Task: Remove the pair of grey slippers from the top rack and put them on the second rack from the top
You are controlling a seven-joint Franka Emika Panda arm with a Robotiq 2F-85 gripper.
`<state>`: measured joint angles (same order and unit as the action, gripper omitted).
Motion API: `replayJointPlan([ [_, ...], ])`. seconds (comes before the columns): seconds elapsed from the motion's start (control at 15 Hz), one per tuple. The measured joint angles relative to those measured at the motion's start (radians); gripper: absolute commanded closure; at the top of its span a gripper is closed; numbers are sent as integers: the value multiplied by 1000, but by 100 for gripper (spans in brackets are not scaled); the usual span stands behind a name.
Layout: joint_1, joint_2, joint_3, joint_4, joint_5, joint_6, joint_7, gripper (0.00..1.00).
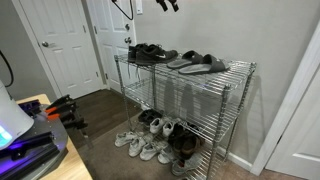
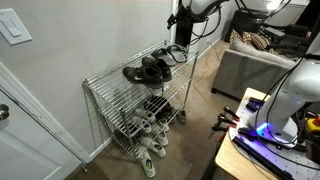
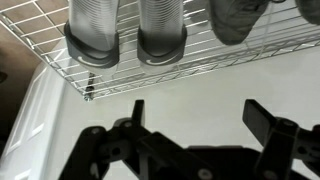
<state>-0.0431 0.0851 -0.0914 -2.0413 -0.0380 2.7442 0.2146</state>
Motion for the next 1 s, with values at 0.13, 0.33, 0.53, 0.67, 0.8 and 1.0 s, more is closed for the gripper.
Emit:
replayJointPlan([
  [0.13, 0, 21, -37, -1, -125, 27, 96, 0],
  [0.33, -1, 26, -69, -6, -175, -1, 149, 0],
  [0.53, 1, 26, -67, -6, -175, -1, 149, 0],
  [0.67, 1, 26, -67, -6, -175, -1, 149, 0],
  [0.8, 1, 26, -67, -6, -175, -1, 149, 0],
  [1.0, 1, 27, -68, -6, -175, 5, 149, 0],
])
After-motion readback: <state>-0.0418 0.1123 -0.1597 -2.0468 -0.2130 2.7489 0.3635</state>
